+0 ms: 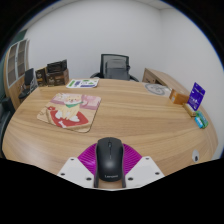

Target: Arrange mouse

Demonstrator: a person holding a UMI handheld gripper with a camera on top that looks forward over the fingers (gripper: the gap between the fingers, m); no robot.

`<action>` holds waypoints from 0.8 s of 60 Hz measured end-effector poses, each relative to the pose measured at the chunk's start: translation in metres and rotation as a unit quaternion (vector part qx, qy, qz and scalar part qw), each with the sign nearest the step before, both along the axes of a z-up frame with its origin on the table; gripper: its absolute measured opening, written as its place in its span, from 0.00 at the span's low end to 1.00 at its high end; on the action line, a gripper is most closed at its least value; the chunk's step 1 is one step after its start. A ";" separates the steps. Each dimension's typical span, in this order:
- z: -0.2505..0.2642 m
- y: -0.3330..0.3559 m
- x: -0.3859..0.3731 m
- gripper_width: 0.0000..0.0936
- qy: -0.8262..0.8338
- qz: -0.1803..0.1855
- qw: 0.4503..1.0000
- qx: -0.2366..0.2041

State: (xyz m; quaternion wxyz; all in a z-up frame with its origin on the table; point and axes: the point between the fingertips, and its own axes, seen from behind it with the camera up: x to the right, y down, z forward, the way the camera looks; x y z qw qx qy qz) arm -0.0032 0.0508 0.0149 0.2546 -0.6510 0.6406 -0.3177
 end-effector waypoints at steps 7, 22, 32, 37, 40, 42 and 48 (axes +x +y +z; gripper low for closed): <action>0.059 0.010 0.022 0.33 -0.029 0.003 0.999 0.017; 0.154 0.060 0.120 0.33 -0.094 0.022 0.995 0.036; 0.122 0.126 0.171 0.33 -0.080 0.048 0.995 0.043; 0.086 0.151 0.183 0.33 -0.061 0.056 0.995 0.047; 0.064 0.163 0.187 0.33 -0.049 0.056 0.996 0.051; 0.052 0.171 0.189 0.33 -0.047 0.060 0.995 0.058; 0.021 0.173 0.189 0.34 -0.032 0.060 0.997 0.031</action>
